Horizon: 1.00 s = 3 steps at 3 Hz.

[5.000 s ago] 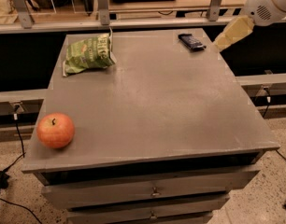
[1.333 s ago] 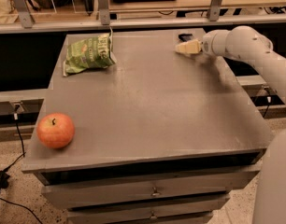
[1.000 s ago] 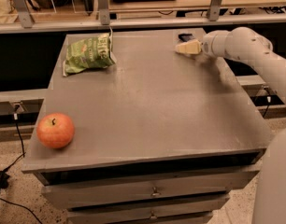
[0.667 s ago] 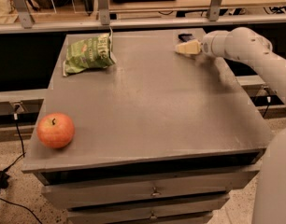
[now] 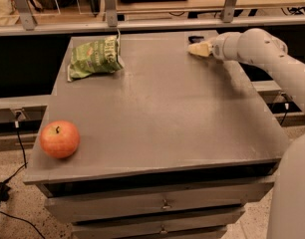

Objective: Move rxbar blueberry near apple

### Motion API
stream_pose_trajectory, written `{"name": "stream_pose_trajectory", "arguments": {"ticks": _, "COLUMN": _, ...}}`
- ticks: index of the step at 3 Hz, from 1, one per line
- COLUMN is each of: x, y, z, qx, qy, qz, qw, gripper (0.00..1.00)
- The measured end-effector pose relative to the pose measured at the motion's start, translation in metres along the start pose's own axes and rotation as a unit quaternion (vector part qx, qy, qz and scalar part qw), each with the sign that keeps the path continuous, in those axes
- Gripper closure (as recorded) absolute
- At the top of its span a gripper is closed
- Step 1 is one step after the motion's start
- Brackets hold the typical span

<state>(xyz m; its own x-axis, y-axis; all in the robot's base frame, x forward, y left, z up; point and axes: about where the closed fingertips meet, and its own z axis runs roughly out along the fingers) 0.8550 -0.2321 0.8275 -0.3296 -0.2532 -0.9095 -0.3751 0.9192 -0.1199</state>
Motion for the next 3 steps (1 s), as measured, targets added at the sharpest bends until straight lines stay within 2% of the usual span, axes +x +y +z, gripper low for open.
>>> {"name": "stream_pose_trajectory", "arguments": {"ticks": 1, "x": -0.0010, "y": -0.0001, "z": -0.0005, "qx": 0.000, "qy": 0.000, "qz": 0.000, "qw": 1.0000, "gripper": 0.85}}
{"name": "stream_pose_trajectory", "arguments": {"ticks": 2, "x": -0.0010, "y": -0.0001, "z": -0.0005, "qx": 0.000, "qy": 0.000, "qz": 0.000, "qw": 1.0000, "gripper": 1.00}}
{"name": "stream_pose_trajectory", "arguments": {"ticks": 3, "x": -0.0011, "y": -0.0001, "z": -0.0005, "qx": 0.000, "qy": 0.000, "qz": 0.000, "qw": 1.0000, "gripper": 1.00}}
